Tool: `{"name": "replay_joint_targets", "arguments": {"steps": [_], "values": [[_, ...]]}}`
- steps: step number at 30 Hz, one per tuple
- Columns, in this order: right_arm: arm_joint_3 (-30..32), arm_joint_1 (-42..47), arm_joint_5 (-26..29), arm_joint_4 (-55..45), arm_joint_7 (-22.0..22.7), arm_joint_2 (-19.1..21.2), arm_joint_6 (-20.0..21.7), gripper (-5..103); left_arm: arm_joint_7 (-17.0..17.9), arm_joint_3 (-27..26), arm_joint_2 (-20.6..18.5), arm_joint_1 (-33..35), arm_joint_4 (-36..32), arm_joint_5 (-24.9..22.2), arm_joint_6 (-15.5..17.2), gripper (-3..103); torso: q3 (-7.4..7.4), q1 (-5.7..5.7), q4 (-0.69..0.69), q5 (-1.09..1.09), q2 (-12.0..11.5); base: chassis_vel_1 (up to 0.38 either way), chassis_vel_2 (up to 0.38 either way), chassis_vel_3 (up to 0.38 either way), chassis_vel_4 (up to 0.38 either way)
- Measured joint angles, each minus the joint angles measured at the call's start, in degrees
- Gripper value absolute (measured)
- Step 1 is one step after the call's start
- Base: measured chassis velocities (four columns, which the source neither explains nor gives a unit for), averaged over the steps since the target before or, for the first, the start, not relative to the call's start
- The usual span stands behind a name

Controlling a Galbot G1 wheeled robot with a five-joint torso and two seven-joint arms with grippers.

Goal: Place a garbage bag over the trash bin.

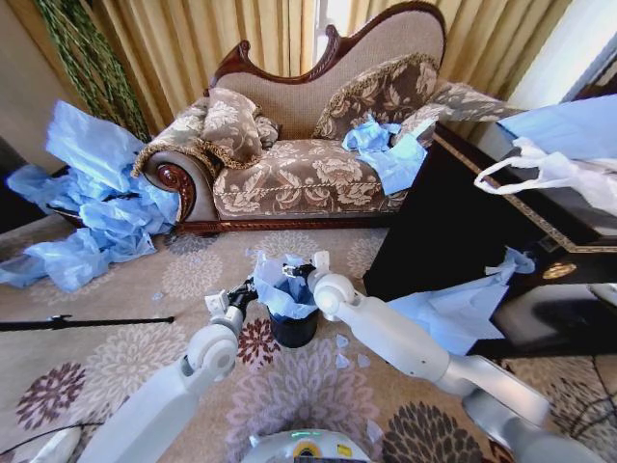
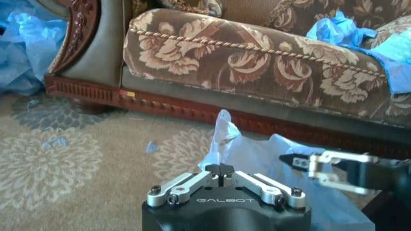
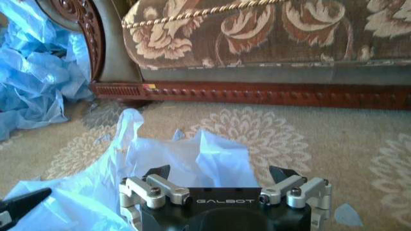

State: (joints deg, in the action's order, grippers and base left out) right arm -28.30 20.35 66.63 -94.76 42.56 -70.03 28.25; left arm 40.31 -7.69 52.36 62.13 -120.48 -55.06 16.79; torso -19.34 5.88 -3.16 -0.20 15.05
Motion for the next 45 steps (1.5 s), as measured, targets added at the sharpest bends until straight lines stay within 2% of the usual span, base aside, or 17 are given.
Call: {"name": "replay_joint_targets", "arguments": {"steps": [6,9,11,12,13,17,20,21,23,26,29,30,31,33,36,39,45], "values": [[0.0,0.0,-3.4,4.5,-1.4,-1.8,-0.5,99,-0.1,0.0,0.1,0.3,-0.3,0.0,-0.1,0,0.01,0.0,0.01,0.0,0.0,0.0,0.0,0.0,0.0],[-0.3,0.0,-5.3,6.3,-2.5,-2.0,-0.9,87,-0.3,-0.2,0.0,0.4,-0.7,0.0,-0.1,0,0.01,0.0,-0.01,0.0,0.0,0.0,0.0,0.0,0.0],[-0.5,0.0,-5.5,6.4,-2.6,-2.0,-0.9,87,-0.4,-0.2,0.0,0.4,-0.7,0.0,-0.2,0,0.01,0.0,0.0,0.01,0.0,0.0,0.0,0.0,0.0],[-0.7,0.0,-5.6,6.6,-2.8,-1.9,-1.0,82,-0.4,-0.3,0.0,0.3,-0.7,-0.1,-0.2,0,0.01,0.0,0.0,0.0,0.0,0.0,0.0,0.0,0.0],[-0.7,0.0,-5.6,6.6,-2.8,-1.9,-1.0,82,-0.4,-0.3,0.0,0.3,-0.7,-0.1,-0.2,0,0.01,0.0,0.0,0.0,0.0,0.0,0.0,0.0,0.0],[-1.2,0.0,-6.7,7.1,-3.7,-1.4,-1.4,60,-0.6,-0.4,0.0,0.1,-0.8,-0.1,-0.6,0,0.01,0.0,-0.01,0.01,0.0,0.0,0.0,0.0,0.0],[-1.5,-0.1,-7.6,7.2,-4.1,-1.0,-1.5,54,-0.7,-0.5,0.1,0.1,-0.7,-0.1,-0.7,0,0.0,0.0,0.0,0.0,0.0,0.0,0.0,0.0,0.0],[-1.9,-0.4,-8.3,7.0,-4.5,-0.5,-1.6,44,-0.8,-0.5,0.1,0.1,-0.7,-0.1,-0.7,0,0.01,0.0,0.0,0.01,0.0,0.0,0.0,0.0,0.0],[-2.1,-0.5,-8.5,6.7,-4.6,-0.1,-1.6,44,-0.9,-0.5,0.1,0.1,-0.7,-0.1,-0.7,0,0.0,0.0,0.0,0.0,0.0,0.0,0.0,0.0,0.0],[-2.7,-0.8,-9.1,6.5,-5.3,0.7,-1.6,28,-1.0,-0.5,0.3,-0.2,-0.5,-0.1,-0.8,0,0.01,0.0,-0.01,0.0,0.0,0.0,0.0,0.0,0.0],[-2.6,-0.7,-10.5,6.9,-5.6,0.8,-1.9,22,-1.1,-0.5,0.4,-0.2,-0.5,-0.1,-0.8,0,0.0,0.0,0.0,0.01,0.0,0.0,0.0,0.0,0.0],[-2.6,-0.7,-11.5,6.9,-6.0,1.1,-2.0,12,-1.2,-0.5,0.4,-0.2,-0.5,-0.1,-0.8,0,0.0,0.0,0.0,0.01,0.0,0.0,0.0,0.0,0.0],[-2.6,-0.7,-11.5,6.9,-6.0,1.1,-2.0,12,-1.2,-0.5,0.4,-0.2,-0.5,-0.1,-0.8,0,0.0,0.0,0.0,0.01,0.0,0.0,0.0,0.0,0.0],[-3.1,-0.7,-13.2,6.5,-6.5,1.9,-2.0,2,-1.4,-0.5,0.4,0.0,-0.4,0.0,-0.8,0,0.0,0.0,-0.01,0.01,0.0,0.0,0.0,0.0,0.0],[-3.3,-0.7,-15.1,6.5,-6.7,2.4,-2.0,1,-1.5,-0.5,0.4,0.0,-0.3,0.2,-0.8,0,0.01,0.0,0.0,0.01,0.0,0.0,0.0,0.0,0.0],[-4.3,-0.8,-21.5,5.9,-8.1,4.0,-2.3,0,-2.6,-0.6,0.5,-0.1,0.7,2.1,-1.0,0,0.0,0.0,0.0,0.01,0.0,0.0,0.0,0.0,0.0],[-5.3,-0.8,-28.0,5.2,-10.6,6.1,-2.2,0,-4.3,-1.1,0.2,-0.8,2.5,2.8,-1.0,0,0.0,0.0,0.01,0.0,0.0,0.0,0.0,0.0,0.0]]}}
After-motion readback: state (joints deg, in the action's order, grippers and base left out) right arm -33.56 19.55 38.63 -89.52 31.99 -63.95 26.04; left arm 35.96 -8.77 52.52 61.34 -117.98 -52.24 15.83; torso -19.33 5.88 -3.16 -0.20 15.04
